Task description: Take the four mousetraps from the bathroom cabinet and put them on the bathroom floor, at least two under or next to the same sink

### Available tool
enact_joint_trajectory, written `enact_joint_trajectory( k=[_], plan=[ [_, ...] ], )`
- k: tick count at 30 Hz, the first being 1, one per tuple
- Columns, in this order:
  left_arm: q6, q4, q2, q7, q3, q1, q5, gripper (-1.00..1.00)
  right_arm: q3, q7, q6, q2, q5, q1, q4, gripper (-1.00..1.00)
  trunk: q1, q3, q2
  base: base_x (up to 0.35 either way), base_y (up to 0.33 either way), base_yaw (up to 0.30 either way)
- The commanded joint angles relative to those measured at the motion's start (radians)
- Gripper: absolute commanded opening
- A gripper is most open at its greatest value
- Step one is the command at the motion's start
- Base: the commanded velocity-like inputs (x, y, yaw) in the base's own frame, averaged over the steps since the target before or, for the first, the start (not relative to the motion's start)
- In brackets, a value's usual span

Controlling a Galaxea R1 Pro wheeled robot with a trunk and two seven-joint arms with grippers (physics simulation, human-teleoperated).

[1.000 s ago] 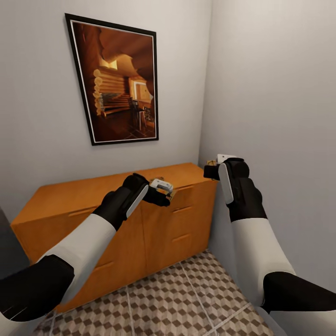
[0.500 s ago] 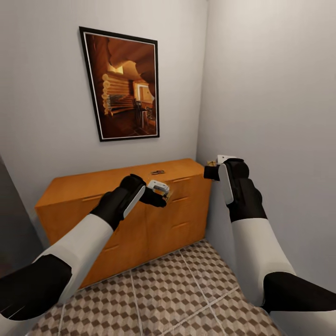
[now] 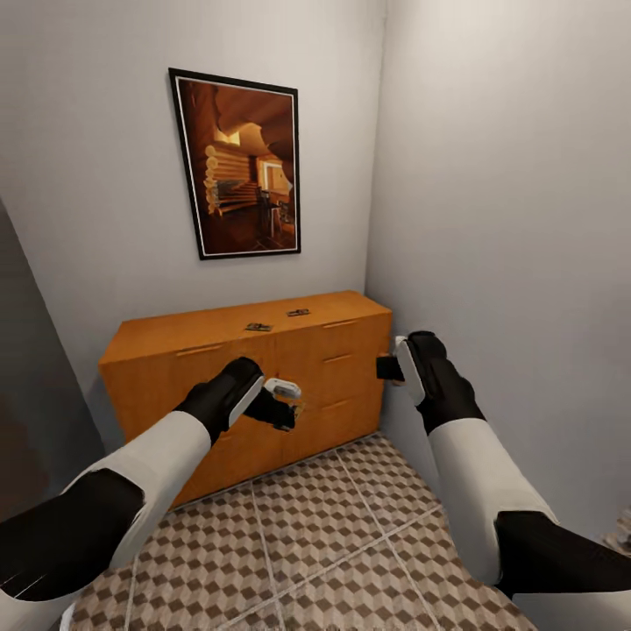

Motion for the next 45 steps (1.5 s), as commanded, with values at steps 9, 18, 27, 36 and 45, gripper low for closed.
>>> enact_joint_trajectory(
  k=[9, 18, 27, 36, 45],
  plan=[
    [-0.192, 0.416, 0.012, 0.009, -0.004, 0.003, 0.184, -1.0, 0.001, -0.004, -0.075, -0.082, 0.011, 0.024, 0.564, -1.0, -0.001, -0.001, -0.001, -0.347, 0.0, 0.0],
    [-0.341, 0.486, 0.063, 0.016, -0.004, 0.082, 0.252, -1.0, 0.001, -0.004, -0.467, -0.093, 0.115, 0.115, 0.898, -1.0, -0.001, -0.001, -0.001, -0.347, 0.0, 0.0],
    [-0.5, 0.49, 0.146, 0.018, -0.004, 0.226, 0.376, -1.0, 0.005, 0.0, -0.58, -0.105, 0.17, 0.291, 0.914, -1.0, -0.001, -0.001, -0.001, -0.347, 0.0, 0.0],
    [-0.538, 0.49, 0.178, 0.021, -0.004, 0.359, 0.425, -1.0, 0.006, 0.141, -0.62, -0.151, 0.248, 0.356, 0.915, -1.0, -0.001, -0.001, -0.001, -0.347, 0.0, 0.0],
    [-0.635, 0.491, 0.216, 0.042, -0.004, 0.486, 0.448, -1.0, 0.004, 0.159, -0.734, -0.234, 0.243, 0.466, 0.915, -1.0, -0.001, -0.001, -0.001, -0.347, 0.0, 0.0]
  ],
)
